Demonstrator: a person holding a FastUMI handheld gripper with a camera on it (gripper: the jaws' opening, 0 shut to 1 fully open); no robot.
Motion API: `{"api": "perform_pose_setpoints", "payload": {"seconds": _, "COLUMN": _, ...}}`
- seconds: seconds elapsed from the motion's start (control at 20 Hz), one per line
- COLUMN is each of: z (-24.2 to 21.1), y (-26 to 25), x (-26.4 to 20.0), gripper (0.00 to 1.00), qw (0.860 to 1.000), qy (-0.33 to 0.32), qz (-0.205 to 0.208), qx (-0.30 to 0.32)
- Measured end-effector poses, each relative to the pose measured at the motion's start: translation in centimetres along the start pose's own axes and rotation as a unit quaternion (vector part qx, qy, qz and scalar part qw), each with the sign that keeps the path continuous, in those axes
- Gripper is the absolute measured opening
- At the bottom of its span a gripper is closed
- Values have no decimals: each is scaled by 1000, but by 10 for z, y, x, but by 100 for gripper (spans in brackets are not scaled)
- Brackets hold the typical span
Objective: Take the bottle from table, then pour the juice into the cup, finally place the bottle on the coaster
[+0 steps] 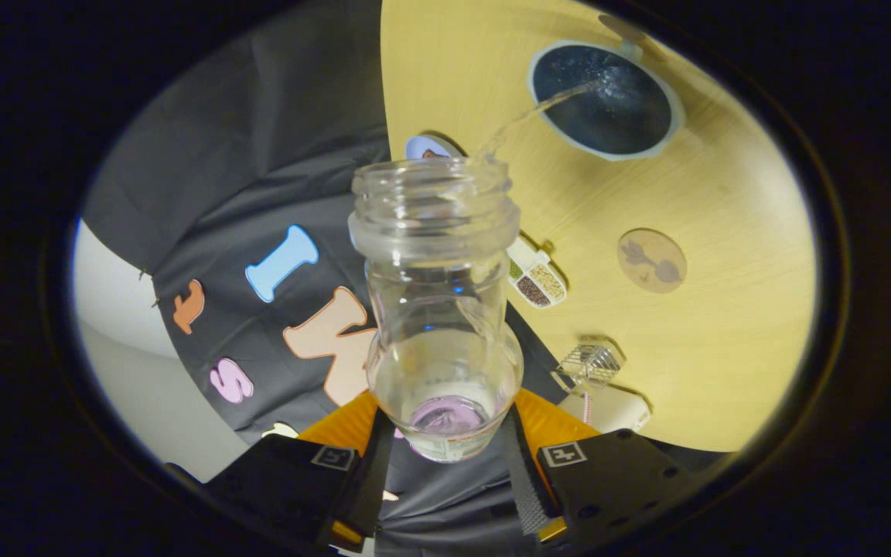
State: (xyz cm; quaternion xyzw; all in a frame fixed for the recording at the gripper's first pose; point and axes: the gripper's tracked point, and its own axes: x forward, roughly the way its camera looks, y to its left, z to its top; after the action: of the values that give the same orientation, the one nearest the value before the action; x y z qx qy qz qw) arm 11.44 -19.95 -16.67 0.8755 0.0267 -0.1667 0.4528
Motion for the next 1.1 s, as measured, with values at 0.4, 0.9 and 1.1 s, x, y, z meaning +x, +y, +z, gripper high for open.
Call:
{"api": "perform_pose_setpoints", "payload": {"seconds": 0.4, "z": -2, "y": 3, "x": -1, "gripper": 72, "qw": 1000, "qy": 7, "qz": -6, "qx": 25}}
{"api": "perform_pose_setpoints", "payload": {"seconds": 0.9, "z": 2, "y": 7, "x": -3, "gripper": 72, "qw": 999, "qy": 3, "qz": -5, "qx": 45}}
{"api": "perform_pose_setpoints", "payload": {"seconds": 1.1, "z": 3, "y": 5, "x": 0, "gripper": 72, "qw": 999, "qy": 1, "qz": -8, "qx": 46}}
